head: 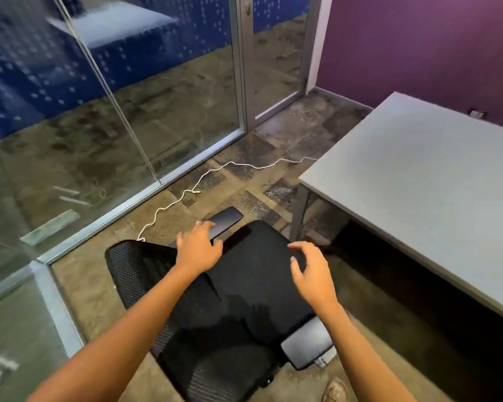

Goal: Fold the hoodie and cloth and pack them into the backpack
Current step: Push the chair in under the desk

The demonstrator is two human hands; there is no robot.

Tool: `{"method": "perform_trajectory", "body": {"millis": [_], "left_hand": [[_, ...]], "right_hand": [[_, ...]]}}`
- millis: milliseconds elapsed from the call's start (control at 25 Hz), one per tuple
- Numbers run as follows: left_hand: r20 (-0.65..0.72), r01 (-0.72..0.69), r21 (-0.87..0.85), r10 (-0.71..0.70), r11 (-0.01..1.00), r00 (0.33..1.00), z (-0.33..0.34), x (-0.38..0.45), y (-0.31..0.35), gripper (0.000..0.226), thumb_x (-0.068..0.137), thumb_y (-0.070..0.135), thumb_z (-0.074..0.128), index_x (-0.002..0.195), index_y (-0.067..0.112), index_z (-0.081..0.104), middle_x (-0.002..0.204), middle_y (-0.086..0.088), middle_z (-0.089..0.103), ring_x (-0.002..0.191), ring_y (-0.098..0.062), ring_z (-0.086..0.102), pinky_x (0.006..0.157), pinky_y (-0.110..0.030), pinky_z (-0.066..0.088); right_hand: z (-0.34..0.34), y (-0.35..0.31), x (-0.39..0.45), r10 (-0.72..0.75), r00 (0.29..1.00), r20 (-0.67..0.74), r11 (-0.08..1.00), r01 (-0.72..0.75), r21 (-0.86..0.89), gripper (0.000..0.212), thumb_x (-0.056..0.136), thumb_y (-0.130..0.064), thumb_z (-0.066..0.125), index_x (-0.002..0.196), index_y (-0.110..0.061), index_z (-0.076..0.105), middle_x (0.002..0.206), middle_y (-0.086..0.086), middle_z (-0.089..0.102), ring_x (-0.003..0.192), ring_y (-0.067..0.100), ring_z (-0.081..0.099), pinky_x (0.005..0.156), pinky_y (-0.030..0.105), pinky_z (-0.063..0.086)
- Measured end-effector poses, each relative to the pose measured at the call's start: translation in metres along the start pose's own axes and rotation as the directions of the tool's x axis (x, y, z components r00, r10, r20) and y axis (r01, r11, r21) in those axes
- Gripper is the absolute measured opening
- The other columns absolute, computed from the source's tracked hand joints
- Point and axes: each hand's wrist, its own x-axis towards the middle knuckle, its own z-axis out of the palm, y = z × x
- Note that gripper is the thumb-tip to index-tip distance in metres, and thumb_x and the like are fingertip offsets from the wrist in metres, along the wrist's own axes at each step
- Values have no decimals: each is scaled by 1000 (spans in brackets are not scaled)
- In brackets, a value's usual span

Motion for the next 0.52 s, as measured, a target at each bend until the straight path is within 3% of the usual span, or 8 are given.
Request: {"method": "perform_trajectory", "body": {"millis": [120, 240, 320, 400, 520], "left_hand": [[15, 52, 239, -57, 970, 998, -30, 7, -69, 59, 91, 40, 56, 144, 17, 43, 151, -9, 45, 152, -27, 16, 117, -63, 2], [24, 137, 376, -157, 916, 987, -52, 4, -121, 71, 86, 50, 60, 144, 15, 41, 156, -10, 37, 153, -32, 8, 116, -69, 5], [24, 174, 372, -197, 912, 980, -63, -3, -148, 90, 79, 60, 68, 149, 16, 33, 162, -8, 24, 153, -34, 5, 115, -72, 10], [-28, 244, 152, -242, 958, 970, -68, -13, -160, 114, 68, 60, 81, 154, 18, 19, 164, -10, 13, 149, -41, 16, 110, -67, 26], [-39, 367, -339, -403, 866, 914, -67, -22, -159, 119, 62, 34, 94, 150, 15, 18, 149, -23, 33, 126, -46, 48, 97, -53, 48]], "right_hand": [[64, -40, -23, 3, 1000, 10, 1000, -3, 19, 24, 97, -19, 57, 120, -27, 59, 116, -15, 57, 113, 4, 51, 94, 19, 38], [111, -67, -44, 56, 995, 82, 998, -57, 6, 24, 97, -22, 58, 120, -29, 59, 116, -18, 57, 115, 3, 49, 93, 18, 36], [136, -86, -58, 108, 987, 122, 993, -113, 32, 23, 96, -25, 59, 119, -30, 60, 116, -18, 59, 114, 2, 52, 96, 22, 41], [152, -103, -74, 140, 975, 174, 981, -160, 109, 23, 95, -32, 63, 117, -30, 61, 115, -17, 62, 112, -2, 56, 98, 31, 48], [162, -130, -95, 202, 907, 371, 941, -284, 184, 46, 87, -59, 64, 124, -32, 59, 127, -14, 59, 119, -2, 54, 104, 34, 47]]}}
